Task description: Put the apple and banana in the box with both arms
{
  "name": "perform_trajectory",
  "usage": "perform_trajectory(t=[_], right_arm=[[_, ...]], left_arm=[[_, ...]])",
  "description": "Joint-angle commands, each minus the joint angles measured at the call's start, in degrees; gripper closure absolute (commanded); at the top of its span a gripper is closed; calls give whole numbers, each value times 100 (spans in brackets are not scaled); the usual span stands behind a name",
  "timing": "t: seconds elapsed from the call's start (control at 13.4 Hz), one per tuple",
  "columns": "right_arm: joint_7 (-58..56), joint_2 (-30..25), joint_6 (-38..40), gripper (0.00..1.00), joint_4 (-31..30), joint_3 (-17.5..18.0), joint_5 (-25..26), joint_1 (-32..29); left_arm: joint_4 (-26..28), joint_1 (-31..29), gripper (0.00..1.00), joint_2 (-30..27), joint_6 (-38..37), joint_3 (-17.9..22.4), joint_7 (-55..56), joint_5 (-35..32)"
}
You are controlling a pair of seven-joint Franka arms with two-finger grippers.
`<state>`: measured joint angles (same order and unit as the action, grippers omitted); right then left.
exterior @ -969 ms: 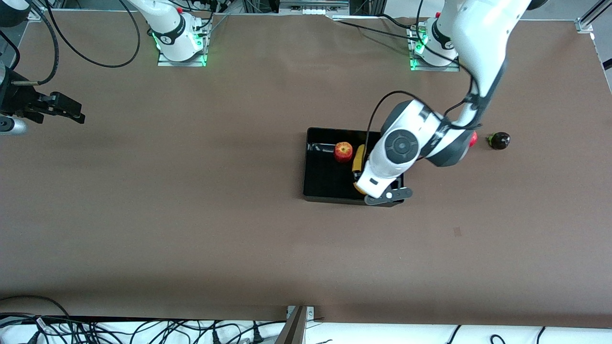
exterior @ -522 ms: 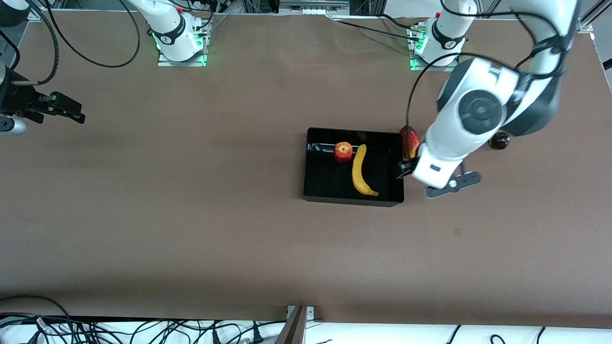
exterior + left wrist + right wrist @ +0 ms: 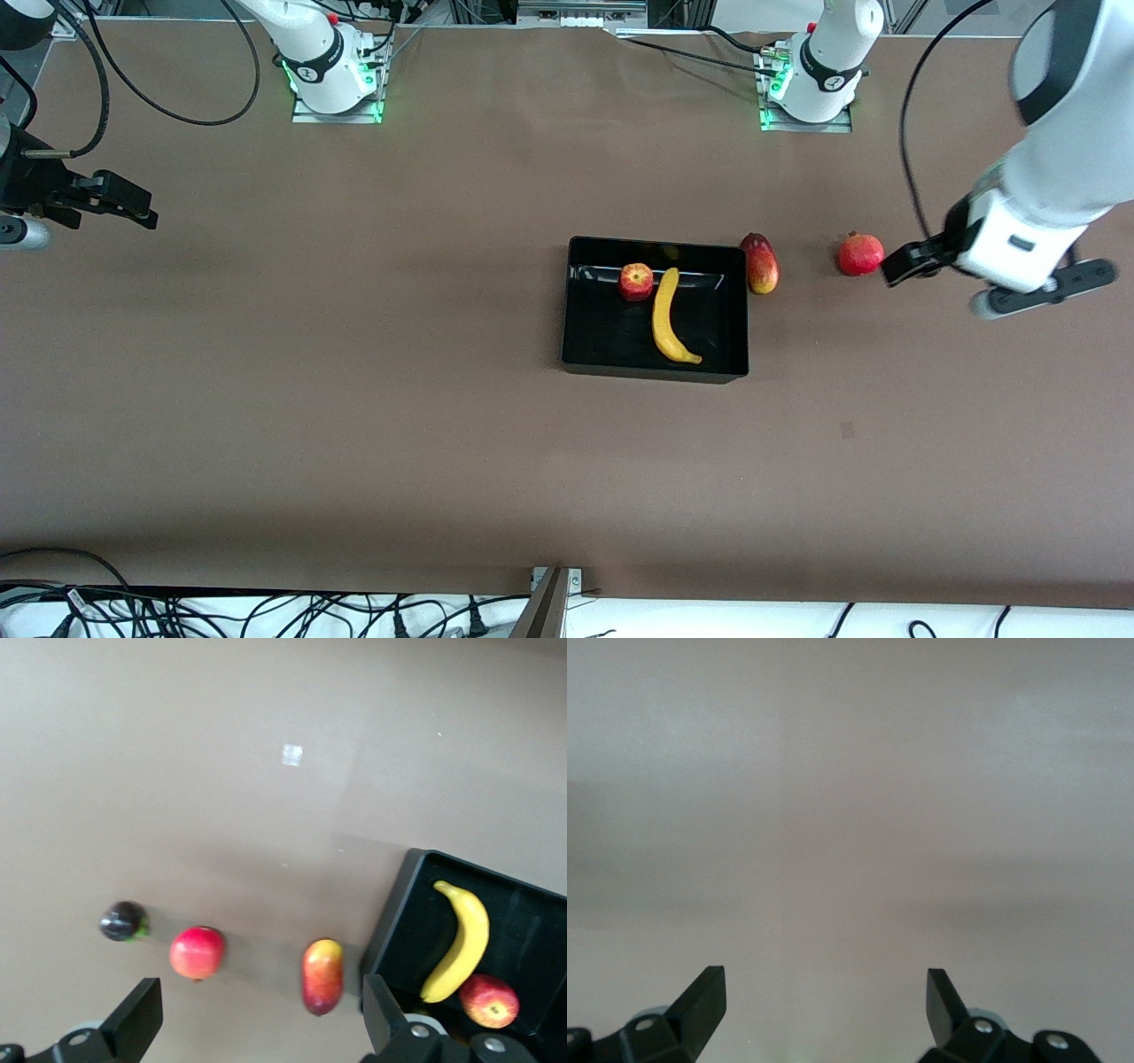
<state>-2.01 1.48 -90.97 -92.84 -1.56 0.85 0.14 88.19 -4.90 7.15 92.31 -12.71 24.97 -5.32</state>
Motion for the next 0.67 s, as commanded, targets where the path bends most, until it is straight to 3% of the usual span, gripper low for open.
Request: perform_trajectory(t=[0.0,0.45,0.6], right_arm=[[25,-17,79,0,55,50,-23,-40],[34,-17,79,0,55,50,-23,-40],[34,-17,79,0,55,50,-23,-40]], left_arm=[[189,6,0,-485,-90,356,-466,163],[155,-133,0,-838,-319,577,-1196,215],[146,-336,0,-838,-293,576,-1580,619]])
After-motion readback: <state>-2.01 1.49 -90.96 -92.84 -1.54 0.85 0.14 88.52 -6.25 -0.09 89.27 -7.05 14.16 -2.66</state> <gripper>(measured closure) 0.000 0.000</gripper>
